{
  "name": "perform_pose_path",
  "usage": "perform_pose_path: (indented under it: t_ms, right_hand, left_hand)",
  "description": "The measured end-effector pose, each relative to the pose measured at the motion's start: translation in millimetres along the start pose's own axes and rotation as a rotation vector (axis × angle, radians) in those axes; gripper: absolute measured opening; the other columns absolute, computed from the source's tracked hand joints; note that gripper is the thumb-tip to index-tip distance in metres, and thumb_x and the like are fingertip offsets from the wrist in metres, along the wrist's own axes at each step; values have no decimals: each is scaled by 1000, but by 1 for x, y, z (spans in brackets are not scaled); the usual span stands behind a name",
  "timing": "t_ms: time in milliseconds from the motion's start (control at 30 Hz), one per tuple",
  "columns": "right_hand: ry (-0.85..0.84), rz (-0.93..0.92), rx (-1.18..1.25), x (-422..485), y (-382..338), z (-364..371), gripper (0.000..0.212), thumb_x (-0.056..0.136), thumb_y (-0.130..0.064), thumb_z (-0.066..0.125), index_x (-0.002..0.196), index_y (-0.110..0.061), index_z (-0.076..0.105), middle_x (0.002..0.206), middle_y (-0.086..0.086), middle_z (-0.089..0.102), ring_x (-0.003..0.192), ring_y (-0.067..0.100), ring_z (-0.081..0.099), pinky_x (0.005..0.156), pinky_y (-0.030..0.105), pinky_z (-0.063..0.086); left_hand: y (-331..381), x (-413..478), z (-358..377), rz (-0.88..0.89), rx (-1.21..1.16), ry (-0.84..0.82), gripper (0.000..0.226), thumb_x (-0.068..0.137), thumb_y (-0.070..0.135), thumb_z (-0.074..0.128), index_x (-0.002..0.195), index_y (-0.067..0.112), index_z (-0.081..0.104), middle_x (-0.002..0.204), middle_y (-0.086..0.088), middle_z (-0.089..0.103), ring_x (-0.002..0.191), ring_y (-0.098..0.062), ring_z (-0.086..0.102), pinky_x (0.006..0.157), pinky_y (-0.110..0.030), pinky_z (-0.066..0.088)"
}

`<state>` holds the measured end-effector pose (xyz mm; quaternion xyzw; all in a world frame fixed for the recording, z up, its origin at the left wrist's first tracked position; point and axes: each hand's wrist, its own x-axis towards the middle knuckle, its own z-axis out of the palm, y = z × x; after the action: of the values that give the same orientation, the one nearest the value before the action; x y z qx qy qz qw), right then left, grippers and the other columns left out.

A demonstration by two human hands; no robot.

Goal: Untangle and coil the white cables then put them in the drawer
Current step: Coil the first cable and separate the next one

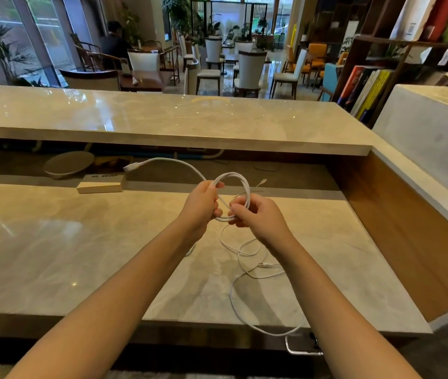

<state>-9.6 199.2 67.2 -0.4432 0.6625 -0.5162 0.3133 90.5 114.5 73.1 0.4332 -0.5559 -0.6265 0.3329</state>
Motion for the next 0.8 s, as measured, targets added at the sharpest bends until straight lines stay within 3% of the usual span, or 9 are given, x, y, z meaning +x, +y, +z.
perform_pose_path:
  t_ms: [67,133,233,333,533,700,800]
  right_hand:
    - [31,5,13,1,5,4,13,90,-11,56,97,-4,65,81,8,68,72,18,68,72,30,57]
    - [58,9,35,0,9,6,12,89,-8,57,95,-2,65,79,9,68,68,16,67,69,29,56]
    - [68,26,87,-2,14,8,10,88,-6,57,91,-2,66,77,12,67,63,15,65,64,25,54]
    - [73,49,137,-2,16,8,8,88,-5,57,91,-3,65,76,11,67,60,13,64,60,21,53]
    - [33,101,262,0,13,5,11,91,-6,55,96,-1,63,74,8,66,58,9,64,57,16,54]
    - [27,133,349,2,11,2,9,91,-11,57,94,-6,63,74,7,67,60,11,64,59,18,54]
    - [17,138,376,3,10,3,7,91,-12,58,92,-8,64,73,6,67,59,13,64,62,21,54]
  left_hand:
    - [0,1,3,-35,-76,41,28,101,20,33,116,13,57,71,-4,38,58,-12,33,53,-23,35]
    - [1,0,1,-112,-310,35,29,99,19,37,112,10,61,65,-3,37,53,-11,31,49,-23,32]
    - [-2,1,-7,-216,-583,-39,36,95,20,32,110,2,60,61,-4,40,49,-13,33,47,-24,31]
    - [-3,1,-13,-271,-693,-156,34,91,16,32,108,1,57,66,-5,39,54,-14,31,55,-25,29]
    - [-4,1,-26,-231,-747,-370,32,91,10,42,121,5,52,74,-4,47,63,-10,34,63,-21,35]
    - [-3,-2,-25,-168,-726,-383,36,81,7,56,116,15,63,76,-4,55,65,-10,46,62,-21,50]
    - [1,-2,-27,-59,-513,-337,31,89,5,53,116,16,63,79,-4,54,66,-11,50,66,-24,53]
